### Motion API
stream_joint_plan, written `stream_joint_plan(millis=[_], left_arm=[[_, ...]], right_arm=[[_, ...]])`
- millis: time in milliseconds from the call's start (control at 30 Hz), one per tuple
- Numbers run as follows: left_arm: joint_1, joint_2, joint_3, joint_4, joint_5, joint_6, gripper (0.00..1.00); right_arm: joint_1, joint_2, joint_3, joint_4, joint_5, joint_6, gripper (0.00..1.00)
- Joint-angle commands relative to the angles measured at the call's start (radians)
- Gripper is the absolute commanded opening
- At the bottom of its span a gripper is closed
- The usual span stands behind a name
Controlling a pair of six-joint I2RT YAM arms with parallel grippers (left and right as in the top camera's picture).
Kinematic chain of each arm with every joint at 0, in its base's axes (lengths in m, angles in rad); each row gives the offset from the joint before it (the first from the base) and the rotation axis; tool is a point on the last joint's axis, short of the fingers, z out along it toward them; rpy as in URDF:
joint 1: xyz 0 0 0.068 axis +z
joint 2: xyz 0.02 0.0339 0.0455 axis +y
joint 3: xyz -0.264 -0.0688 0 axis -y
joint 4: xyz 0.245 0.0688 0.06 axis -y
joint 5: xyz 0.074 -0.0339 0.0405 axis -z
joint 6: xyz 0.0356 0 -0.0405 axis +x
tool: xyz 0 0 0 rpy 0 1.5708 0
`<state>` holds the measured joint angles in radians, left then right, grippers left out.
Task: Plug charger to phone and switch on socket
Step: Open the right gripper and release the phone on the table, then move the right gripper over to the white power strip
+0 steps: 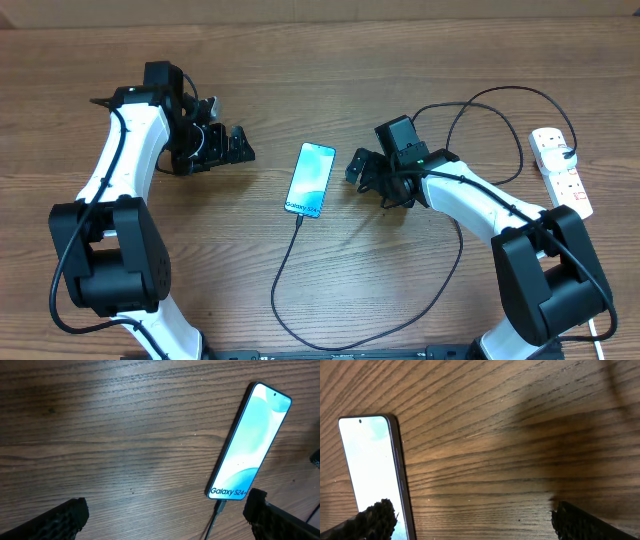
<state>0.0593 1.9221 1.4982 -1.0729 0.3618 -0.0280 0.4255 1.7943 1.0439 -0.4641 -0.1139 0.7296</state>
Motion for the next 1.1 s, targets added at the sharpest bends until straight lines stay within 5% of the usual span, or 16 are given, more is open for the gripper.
stream_joint_plan(millis=[0, 433, 500, 567, 600, 900, 933, 1000, 1033, 1067], left_arm=[[0.003, -0.026, 0.009, 0.001, -0.007, -0.013, 1.0], [0.003, -0.026, 0.009, 0.001, -0.006, -0.013, 1.0], [0.003, -0.026, 0.009, 0.001, -0.007, -0.013, 1.0], [0.003, -0.026, 0.009, 0.001, -0.007, -0.013, 0.99], [0.003, -0.026, 0.009, 0.001, -0.007, -0.013, 1.0], [0.003, -0.026, 0.009, 0.001, -0.007, -0.013, 1.0], [0.003, -0.026, 0.009, 0.001, -0.007, -0.013, 1.0], [0.003, -0.026, 0.009, 0.001, -0.007, -0.013, 0.99], [0.003, -0.026, 0.009, 0.001, -0.007, -0.013, 1.0], [0.003, -0.026, 0.009, 0.001, -0.007, -0.013, 1.0]], right_arm=[[-0.002, -0.032, -0.008, 0.005, 0.015, 0.004, 1.0], [-0.003, -0.032, -0.008, -0.028, -0.034, -0.033, 0.96], [-0.017, -0.043, 0.029, -0.088, -0.043, -0.057, 0.44], [-0.04, -0.057, 0.088, -0.191, -0.043, -0.057, 0.04], [-0.068, -0.068, 0.153, -0.31, -0.04, -0.057, 0.04], [-0.262, -0.074, 0.345, -0.712, 0.12, -0.091, 0.04], [-0.301, -0.074, 0.345, -0.717, 0.165, -0.09, 0.1], [-0.367, -0.074, 0.345, -0.716, 0.207, -0.09, 0.88], [-0.41, -0.074, 0.345, -0.716, 0.224, -0.086, 1.0], [-0.444, -0.074, 0.345, -0.717, 0.241, -0.068, 1.0]])
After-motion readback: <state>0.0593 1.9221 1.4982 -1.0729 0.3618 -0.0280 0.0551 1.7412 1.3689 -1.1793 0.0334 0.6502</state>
